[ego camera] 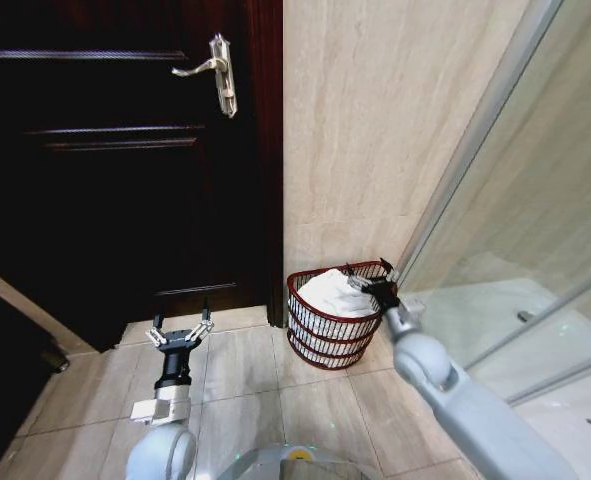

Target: Discard the used towel into the hamper.

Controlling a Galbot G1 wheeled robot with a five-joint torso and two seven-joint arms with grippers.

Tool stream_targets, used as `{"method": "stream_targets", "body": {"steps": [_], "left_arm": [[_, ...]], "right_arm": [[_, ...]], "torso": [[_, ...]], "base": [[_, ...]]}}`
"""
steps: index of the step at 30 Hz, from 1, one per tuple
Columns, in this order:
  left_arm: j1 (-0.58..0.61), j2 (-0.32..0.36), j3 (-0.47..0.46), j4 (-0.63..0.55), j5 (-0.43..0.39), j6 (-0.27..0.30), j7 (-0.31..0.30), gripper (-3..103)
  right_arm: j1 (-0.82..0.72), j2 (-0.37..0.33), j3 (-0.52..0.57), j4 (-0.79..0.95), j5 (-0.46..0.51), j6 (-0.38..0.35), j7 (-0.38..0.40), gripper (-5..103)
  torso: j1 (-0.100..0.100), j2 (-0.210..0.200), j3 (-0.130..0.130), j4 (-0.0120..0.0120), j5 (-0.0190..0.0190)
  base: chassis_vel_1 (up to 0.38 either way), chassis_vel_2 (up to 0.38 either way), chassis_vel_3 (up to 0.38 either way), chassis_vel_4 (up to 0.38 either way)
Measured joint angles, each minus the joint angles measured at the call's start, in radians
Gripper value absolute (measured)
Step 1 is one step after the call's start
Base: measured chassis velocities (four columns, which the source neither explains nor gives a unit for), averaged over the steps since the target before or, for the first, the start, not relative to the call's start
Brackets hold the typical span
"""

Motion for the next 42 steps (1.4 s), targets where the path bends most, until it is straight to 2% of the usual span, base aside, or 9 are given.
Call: {"method": "stream_targets", "body": {"steps": [2, 3, 6, 12, 24, 30, 42], "left_arm": [[0.001, 0.001, 0.002, 0.004, 0.003, 0.008, 0.002, 100], [0.001, 0.001, 0.002, 0.004, 0.003, 0.008, 0.002, 100], [-0.007, 0.004, -0.008, 0.017, 0.038, 0.012, 0.025, 100], [-0.021, 0.010, -0.007, 0.019, 0.050, 0.025, 0.029, 100], [-0.037, 0.004, 0.007, 0.038, 0.075, 0.013, 0.026, 100], [-0.054, 0.010, 0.051, 0.039, 0.075, 0.010, -0.004, 100], [-0.062, 0.009, 0.100, 0.034, 0.095, 0.031, -0.013, 100]], "right_arm": [[-0.066, 0.066, 0.029, 0.020, -0.048, 0.016, -0.007, 100], [-0.066, 0.066, 0.029, 0.020, -0.048, 0.016, -0.007, 100], [-0.141, 0.132, 0.018, 0.051, -0.078, 0.016, -0.012, 100], [-0.144, 0.160, -0.002, 0.055, -0.089, 0.016, -0.008, 100], [-0.145, 0.167, -0.028, 0.062, -0.085, -0.010, 0.063, 100], [-0.153, 0.166, 0.000, 0.098, -0.054, -0.050, 0.105, 100], [-0.209, 0.144, 0.115, 0.132, 0.009, -0.064, 0.076, 100]], "torso": [[0.000, 0.000, 0.000, 0.0001, -0.0001], [0.000, 0.000, 0.000, 0.0001, -0.0001], [0.000, 0.000, 0.000, 0.0001, 0.0000], [0.000, 0.000, 0.000, 0.0002, -0.0001], [0.000, 0.000, 0.000, 0.0003, 0.0001], [0.000, 0.000, 0.000, 0.0003, 0.0000], [0.000, 0.000, 0.000, 0.0002, 0.0000]], "base": [[0.000, 0.000, 0.000, 0.000], [0.000, 0.000, 0.000, 0.000], [0.000, 0.000, 0.000, 0.000], [0.000, 0.000, 0.000, 0.000], [0.038, 0.041, 0.029, 0.032], [0.039, 0.044, 0.036, 0.031], [-0.005, -0.004, 0.007, 0.005]]}}
